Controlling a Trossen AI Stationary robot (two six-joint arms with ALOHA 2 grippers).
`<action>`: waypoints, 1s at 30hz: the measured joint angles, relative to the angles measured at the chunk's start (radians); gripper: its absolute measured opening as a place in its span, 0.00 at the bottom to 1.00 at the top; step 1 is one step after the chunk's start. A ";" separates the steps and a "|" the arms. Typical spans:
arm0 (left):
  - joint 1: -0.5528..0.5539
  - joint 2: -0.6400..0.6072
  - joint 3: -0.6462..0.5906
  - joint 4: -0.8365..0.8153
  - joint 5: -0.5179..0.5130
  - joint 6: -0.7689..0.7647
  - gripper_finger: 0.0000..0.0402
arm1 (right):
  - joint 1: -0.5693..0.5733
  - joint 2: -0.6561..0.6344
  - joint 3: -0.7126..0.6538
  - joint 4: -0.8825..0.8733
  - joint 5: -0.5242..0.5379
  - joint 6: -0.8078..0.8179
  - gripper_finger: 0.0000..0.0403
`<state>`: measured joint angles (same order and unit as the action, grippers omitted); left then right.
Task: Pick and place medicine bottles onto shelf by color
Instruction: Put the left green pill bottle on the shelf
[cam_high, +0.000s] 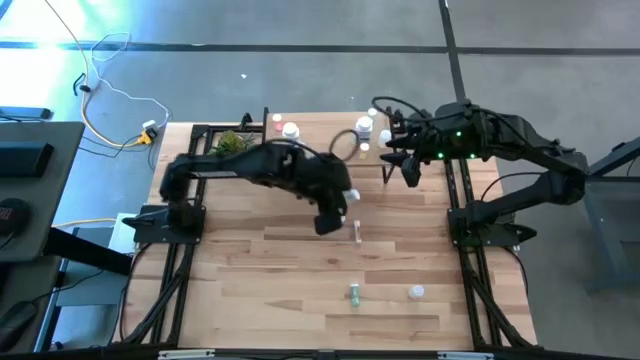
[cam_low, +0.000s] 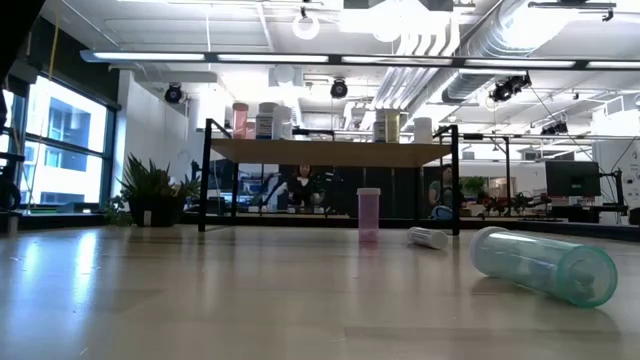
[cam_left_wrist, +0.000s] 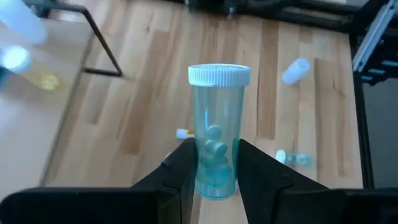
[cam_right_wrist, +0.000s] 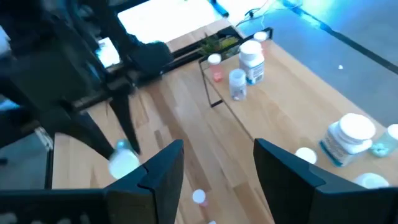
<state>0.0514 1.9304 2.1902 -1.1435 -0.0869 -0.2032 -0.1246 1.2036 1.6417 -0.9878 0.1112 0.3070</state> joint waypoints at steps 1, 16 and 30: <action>0.002 -0.017 0.000 0.002 -0.001 0.006 0.22 | -0.008 -0.008 0.000 -0.001 0.000 0.003 0.46; -0.007 -0.288 0.000 -0.159 -0.177 0.001 0.22 | -0.039 -0.033 0.000 0.085 -0.014 0.007 0.46; -0.093 -0.599 -0.593 0.120 -0.307 -0.205 0.22 | -0.039 0.031 0.000 0.253 -0.063 -0.086 0.46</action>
<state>-0.0418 1.3316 1.5968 -1.0238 -0.3938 -0.4080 -0.1635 1.2344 1.6417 -0.7351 0.0486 0.2212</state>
